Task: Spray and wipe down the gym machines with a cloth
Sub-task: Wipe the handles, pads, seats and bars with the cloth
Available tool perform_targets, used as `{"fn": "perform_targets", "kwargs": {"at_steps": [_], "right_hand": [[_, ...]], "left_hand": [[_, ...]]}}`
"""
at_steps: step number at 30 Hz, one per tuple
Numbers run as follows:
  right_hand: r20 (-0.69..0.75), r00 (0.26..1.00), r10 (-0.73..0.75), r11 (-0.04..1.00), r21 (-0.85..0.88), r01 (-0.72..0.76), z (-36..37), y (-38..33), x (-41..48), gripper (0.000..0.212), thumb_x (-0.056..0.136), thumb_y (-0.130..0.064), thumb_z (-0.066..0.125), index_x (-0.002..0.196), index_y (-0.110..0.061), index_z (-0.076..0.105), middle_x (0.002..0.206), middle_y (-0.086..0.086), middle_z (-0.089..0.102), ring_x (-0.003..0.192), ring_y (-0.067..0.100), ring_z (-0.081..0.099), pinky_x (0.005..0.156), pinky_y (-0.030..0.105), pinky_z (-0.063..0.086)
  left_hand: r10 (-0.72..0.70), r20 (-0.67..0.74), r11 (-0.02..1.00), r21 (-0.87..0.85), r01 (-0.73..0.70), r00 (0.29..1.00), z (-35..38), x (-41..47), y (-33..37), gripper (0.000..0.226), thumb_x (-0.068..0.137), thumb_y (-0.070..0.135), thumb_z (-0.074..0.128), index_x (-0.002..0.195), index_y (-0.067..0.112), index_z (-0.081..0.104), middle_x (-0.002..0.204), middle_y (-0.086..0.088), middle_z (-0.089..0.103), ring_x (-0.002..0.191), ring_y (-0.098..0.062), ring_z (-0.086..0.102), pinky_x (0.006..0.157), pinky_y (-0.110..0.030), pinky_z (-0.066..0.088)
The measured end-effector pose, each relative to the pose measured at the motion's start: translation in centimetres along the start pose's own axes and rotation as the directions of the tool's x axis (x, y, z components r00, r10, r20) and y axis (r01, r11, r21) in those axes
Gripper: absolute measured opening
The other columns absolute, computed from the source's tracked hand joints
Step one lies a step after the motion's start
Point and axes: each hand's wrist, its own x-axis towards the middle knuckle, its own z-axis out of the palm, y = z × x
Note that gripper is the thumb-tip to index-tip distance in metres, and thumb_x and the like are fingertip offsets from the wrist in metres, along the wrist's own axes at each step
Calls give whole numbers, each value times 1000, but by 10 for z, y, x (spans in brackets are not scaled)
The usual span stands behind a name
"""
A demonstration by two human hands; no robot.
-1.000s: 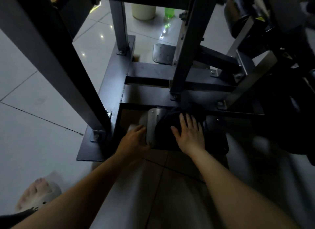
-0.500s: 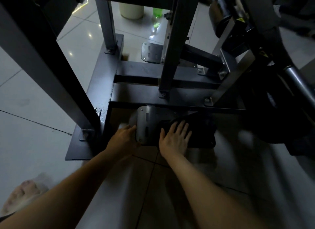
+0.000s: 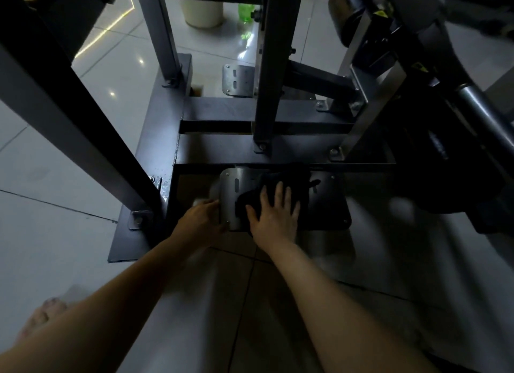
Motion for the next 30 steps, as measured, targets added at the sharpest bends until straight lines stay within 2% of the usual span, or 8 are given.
{"fn": "perform_targets", "kwargs": {"at_steps": [5, 7, 11, 13, 16, 22, 26, 30], "right_hand": [[-51, 945, -322, 946, 16, 323, 22, -35, -21, 67, 102, -57, 19, 163, -28, 18, 173, 9, 6, 159, 30, 2, 127, 55, 6], [-25, 942, -335, 942, -40, 334, 21, -23, -18, 70, 101, -63, 14, 163, -31, 14, 173, 6, 5, 159, 28, 2, 128, 53, 4], [-15, 990, -139, 983, -127, 136, 8, 21, -18, 72, 101, -66, 6, 164, -31, 3, 173, 4, -6, 159, 25, -5, 128, 51, 0], [-5, 1000, -10, 992, -122, 9, 0, 48, -16, 70, 104, -63, 12, 164, -28, 2, 173, 4, -4, 159, 25, -3, 128, 50, 1], [-16, 974, 227, 972, -54, -228, -12, 88, -10, 75, 104, -64, 17, 165, -22, 7, 173, 10, 1, 159, 29, 2, 128, 51, 4], [0, 863, 504, 860, 88, -502, -17, 106, 0, 87, 103, -64, 24, 163, -7, -2, 170, 21, -3, 158, 34, 1, 127, 49, 6], [-18, 854, 520, 853, 61, -518, -12, 86, -10, 78, 106, -57, 24, 163, -7, 4, 170, 22, 0, 158, 36, 1, 128, 52, 7], [-66, 928, 366, 931, 30, -364, -11, 58, -26, 66, 109, -48, 24, 163, -11, 16, 171, 18, 9, 158, 33, 5, 127, 52, 10]], "left_hand": [[40, 20, 999, -9, -40, 999, -8, -9, -4, 84, 72, 53, 51, 142, 8, 58, 137, -22, 60, 125, -37, 58, 103, -40, 46], [10, -38, 1000, 21, -9, 999, -9, -7, -7, 69, 80, 37, 51, 140, 5, 59, 140, -21, 58, 128, -36, 56, 103, -37, 43], [64, -104, 996, 71, -57, 992, -7, -2, -2, 59, 91, 16, 61, 148, 5, 50, 148, -18, 51, 133, -39, 51, 105, -41, 43], [119, -52, 981, 159, -109, 992, -2, -3, 2, 68, 91, 29, 70, 151, 8, 46, 155, -18, 44, 139, -40, 45, 110, -46, 40], [116, -9, 937, 333, -107, 993, 11, -3, 1, 106, 70, 77, 39, 155, 12, 40, 164, -13, 32, 151, -35, 29, 121, -49, 25], [121, 8, 889, 444, -112, 993, 13, 2, 12, 95, 85, 71, 62, 159, 21, 30, 170, -5, 18, 157, -27, 10, 126, -47, 9], [111, 82, 861, 490, -137, 990, 2, 5, 9, 94, 84, 70, 64, 159, 25, 30, 170, -4, 15, 157, -26, 12, 126, -47, 14], [120, 101, 877, 456, -153, 988, -1, 3, 10, 97, 85, 65, 68, 161, 24, 24, 171, -4, 11, 156, -27, 15, 125, -46, 15]]}}
